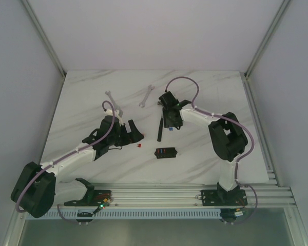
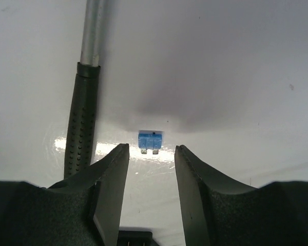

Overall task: Snap on the fuse box
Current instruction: Pick up the fuse from the center of the board.

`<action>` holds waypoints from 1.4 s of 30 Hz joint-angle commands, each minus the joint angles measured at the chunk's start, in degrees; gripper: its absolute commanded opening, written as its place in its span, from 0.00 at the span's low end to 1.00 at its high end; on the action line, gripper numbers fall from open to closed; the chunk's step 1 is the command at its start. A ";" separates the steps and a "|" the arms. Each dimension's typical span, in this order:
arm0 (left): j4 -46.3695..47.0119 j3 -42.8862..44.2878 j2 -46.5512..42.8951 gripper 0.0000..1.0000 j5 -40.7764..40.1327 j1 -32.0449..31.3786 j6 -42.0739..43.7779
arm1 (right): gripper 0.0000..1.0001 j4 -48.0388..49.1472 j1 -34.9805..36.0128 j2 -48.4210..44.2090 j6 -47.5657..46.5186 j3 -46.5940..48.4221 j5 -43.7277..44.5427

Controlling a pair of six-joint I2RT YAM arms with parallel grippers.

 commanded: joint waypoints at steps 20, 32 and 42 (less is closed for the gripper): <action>-0.90 0.14 -0.83 1.00 0.62 -0.16 0.56 | 0.40 -4.61 0.17 6.18 2.04 5.17 0.65; -0.96 0.22 -0.81 1.00 1.13 -0.15 0.36 | 0.35 -5.74 0.20 7.85 2.36 5.08 2.01; 1.14 0.75 -0.25 1.00 2.25 -0.47 0.09 | 0.27 -3.12 0.80 2.78 4.00 2.83 0.99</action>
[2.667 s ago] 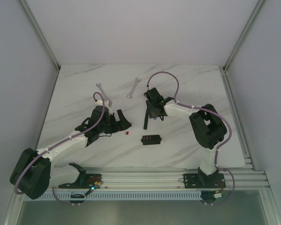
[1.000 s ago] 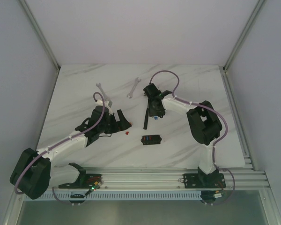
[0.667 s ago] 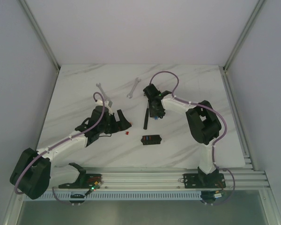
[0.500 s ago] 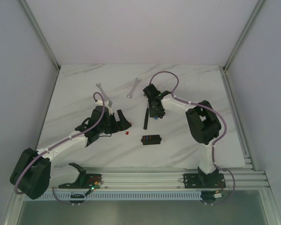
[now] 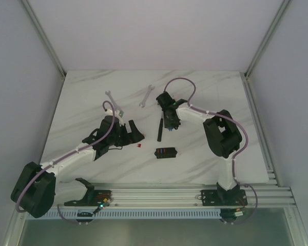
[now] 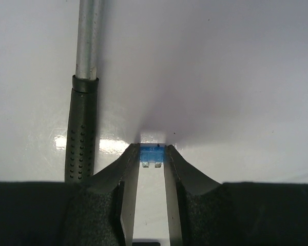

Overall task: Snap on the fuse box
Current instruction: Pick up the fuse from the center of the board.

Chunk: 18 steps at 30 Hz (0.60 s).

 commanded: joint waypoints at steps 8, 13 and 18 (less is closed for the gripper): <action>8.92 0.96 0.12 0.95 -3.06 -4.62 -1.77 | 0.25 4.15 1.35 -11.68 5.42 -5.92 -1.38; 17.77 -0.42 -0.04 0.89 -8.66 -9.25 -3.30 | 0.25 7.41 2.12 -17.74 8.59 -9.24 -3.35; 28.69 -2.98 -0.67 0.82 -13.84 -13.66 -3.30 | 0.24 11.23 3.22 -23.40 12.56 -12.36 -5.38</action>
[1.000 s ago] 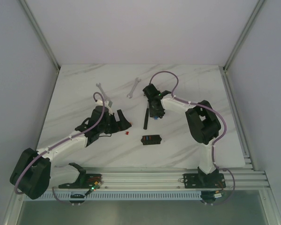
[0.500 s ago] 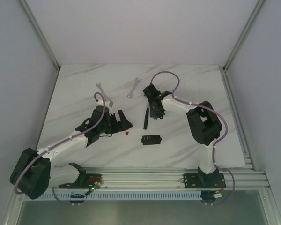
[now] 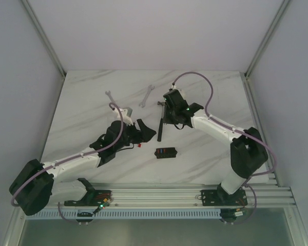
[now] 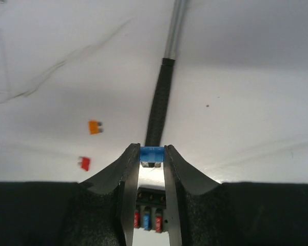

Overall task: Snap on the fuse box
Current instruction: Pick up the fuse from the center of the board.

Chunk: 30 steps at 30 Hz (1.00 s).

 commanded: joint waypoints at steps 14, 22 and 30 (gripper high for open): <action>19.98 -1.60 1.91 0.51 -16.95 -9.32 4.90 | 0.24 11.98 2.43 -16.94 11.18 -13.33 -5.38; 24.90 -1.56 4.60 0.44 -15.90 -11.49 7.29 | 0.24 16.92 2.43 -19.57 12.77 -17.13 -7.54; 25.01 -1.25 6.72 0.38 -17.34 -12.01 7.33 | 0.24 19.70 2.43 -21.07 14.12 -19.12 -8.00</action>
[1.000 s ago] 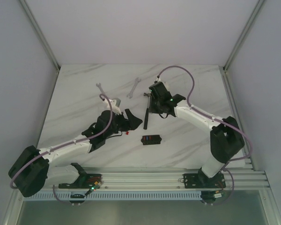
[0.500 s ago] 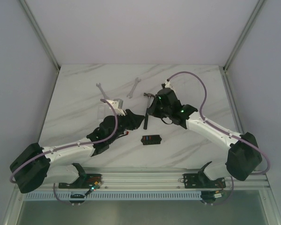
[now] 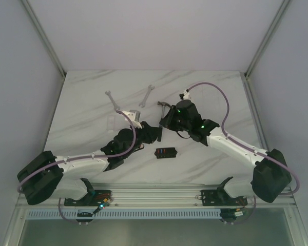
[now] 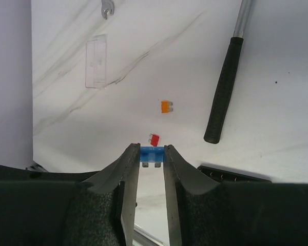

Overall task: Snap on the fuse box
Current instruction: Pick up the fuse from the center of the board.

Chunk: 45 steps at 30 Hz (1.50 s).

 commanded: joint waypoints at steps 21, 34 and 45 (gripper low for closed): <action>4.11 2.74 3.74 0.38 -1.97 -0.14 2.40 | 0.24 5.77 0.22 -3.61 2.59 -3.57 -1.70; 4.38 2.67 2.49 0.34 -4.61 -0.12 3.62 | 0.24 6.63 0.23 -3.80 3.24 -4.13 -2.88; 6.17 2.84 2.32 0.24 -4.12 -0.09 4.24 | 0.24 7.72 0.40 -4.31 4.34 -5.27 -3.82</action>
